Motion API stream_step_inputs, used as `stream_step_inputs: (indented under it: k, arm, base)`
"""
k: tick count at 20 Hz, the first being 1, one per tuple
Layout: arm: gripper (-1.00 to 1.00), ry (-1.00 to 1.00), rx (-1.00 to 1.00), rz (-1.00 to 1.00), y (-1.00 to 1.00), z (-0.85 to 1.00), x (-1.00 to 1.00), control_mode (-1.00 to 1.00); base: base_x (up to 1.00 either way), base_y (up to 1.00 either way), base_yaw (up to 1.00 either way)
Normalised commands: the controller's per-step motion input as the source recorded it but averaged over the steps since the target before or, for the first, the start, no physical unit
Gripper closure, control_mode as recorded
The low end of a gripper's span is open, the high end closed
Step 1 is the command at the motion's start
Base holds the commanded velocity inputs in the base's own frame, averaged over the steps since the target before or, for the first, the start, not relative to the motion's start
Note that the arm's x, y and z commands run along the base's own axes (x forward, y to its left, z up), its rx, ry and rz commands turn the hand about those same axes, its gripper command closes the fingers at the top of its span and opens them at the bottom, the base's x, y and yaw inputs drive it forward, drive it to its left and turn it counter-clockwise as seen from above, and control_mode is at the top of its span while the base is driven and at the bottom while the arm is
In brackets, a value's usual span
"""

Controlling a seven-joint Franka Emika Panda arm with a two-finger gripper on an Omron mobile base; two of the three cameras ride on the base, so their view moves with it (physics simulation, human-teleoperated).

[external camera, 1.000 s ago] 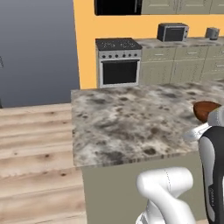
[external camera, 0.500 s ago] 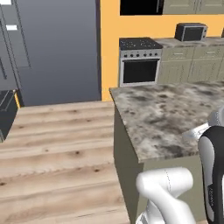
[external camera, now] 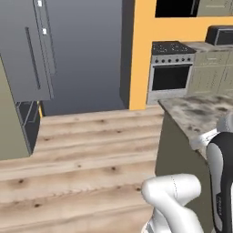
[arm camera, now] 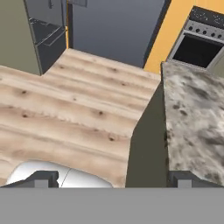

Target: Retrieve the kiwi and mango from the fridge and place them into the bowl on the dining table.

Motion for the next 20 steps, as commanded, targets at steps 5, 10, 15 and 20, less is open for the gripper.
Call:
stream_step_inputs:
  k: [5, 10, 15, 20]
  arm:
    - [-1.00, 0.00, 0.00, 0.00, 0.00, 0.00, 0.00, 1.00]
    - [-1.00, 0.00, 0.00, 0.00, 0.00, 0.00, 0.00, 1.00]
    - [-1.00, 0.00, 0.00, 0.00, 0.00, 0.00, 0.00, 1.00]
    - [-1.00, 0.00, 0.00, 0.00, 0.00, 0.00, 0.00, 1.00]
  base:
    - [1.00, 0.65, -0.02]
    - [1.00, 0.15, 0.00]
    - [1.00, -0.23, 0.25]
    - [1.00, -0.23, 0.34]
